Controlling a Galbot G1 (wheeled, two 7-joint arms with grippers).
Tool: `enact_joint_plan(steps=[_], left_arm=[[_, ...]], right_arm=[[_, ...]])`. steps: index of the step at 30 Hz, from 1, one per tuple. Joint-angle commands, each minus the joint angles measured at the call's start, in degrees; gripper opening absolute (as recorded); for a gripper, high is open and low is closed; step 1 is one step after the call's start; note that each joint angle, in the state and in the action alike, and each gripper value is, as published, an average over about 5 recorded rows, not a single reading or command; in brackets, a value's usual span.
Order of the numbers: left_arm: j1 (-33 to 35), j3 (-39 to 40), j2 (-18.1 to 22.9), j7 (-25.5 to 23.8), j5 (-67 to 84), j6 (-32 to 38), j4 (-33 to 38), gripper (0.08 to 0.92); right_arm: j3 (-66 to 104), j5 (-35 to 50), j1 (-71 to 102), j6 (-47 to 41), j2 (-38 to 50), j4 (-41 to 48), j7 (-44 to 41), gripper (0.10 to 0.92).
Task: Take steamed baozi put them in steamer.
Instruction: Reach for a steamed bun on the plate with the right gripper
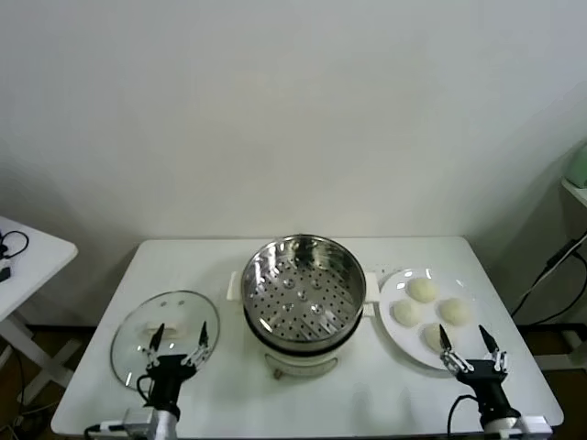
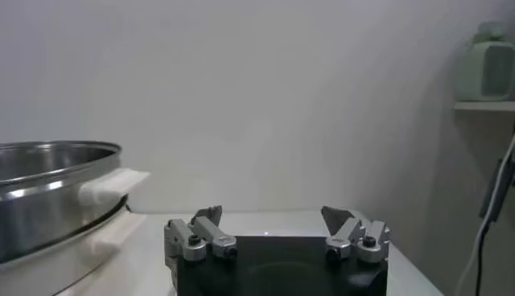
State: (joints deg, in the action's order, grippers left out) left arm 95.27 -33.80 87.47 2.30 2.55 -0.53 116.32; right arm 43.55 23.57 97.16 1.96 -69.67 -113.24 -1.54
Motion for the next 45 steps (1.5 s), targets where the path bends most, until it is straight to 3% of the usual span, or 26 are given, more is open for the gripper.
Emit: enact_joint_plan(steps=[1,12,18,23,26,31,34,45], left_arm=[[0.1,0.0,-0.1,0.0,0.1,0.2,0.1,0.823],[0.0,0.3,-0.3,0.0,-0.3,1.4,-0.9,0.823],[0.2,0.8,-0.2,0.0,-1.3,2.0,-0.9,0.823],[0.6,1.1,-0.2,-0.1,-2.0,2.5,-1.0,0.823],[0.8,1.2,-0.1,-0.1,-2.4,2.9,-1.3,0.823],[1.0,1.5,0.2,0.0,-2.8,3.5,-2.0,0.823],[1.1,1.7,0.4,0.0,-3.0,3.8,-2.4,0.823],[1.3,1.2,0.7,0.0,-3.2,4.1,-3.0,0.823]], right_arm=[[4.2,3.0,-4.8,-12.1,8.7,-0.8,0.6,0.823],[-6.5,-2.4,-22.2,-27.6,30.9,2.3,-7.8,0.823],[-17.9,-11.6,-32.5,-35.6,42.5,7.0,-20.1,0.823],[-34.2,-28.8,-49.4,-25.3,52.1,16.4,-37.9,0.823],[-55.2,-33.1,-71.5,-17.3,55.7,22.9,-46.1,0.823],[-98.2,-29.8,-111.9,-10.4,52.3,33.6,-55.1,0.823],[-109.6,-25.5,-121.3,-9.6,47.2,39.0,-57.7,0.823],[-115.2,-20.2,-120.3,-8.6,32.0,53.1,-59.4,0.823]])
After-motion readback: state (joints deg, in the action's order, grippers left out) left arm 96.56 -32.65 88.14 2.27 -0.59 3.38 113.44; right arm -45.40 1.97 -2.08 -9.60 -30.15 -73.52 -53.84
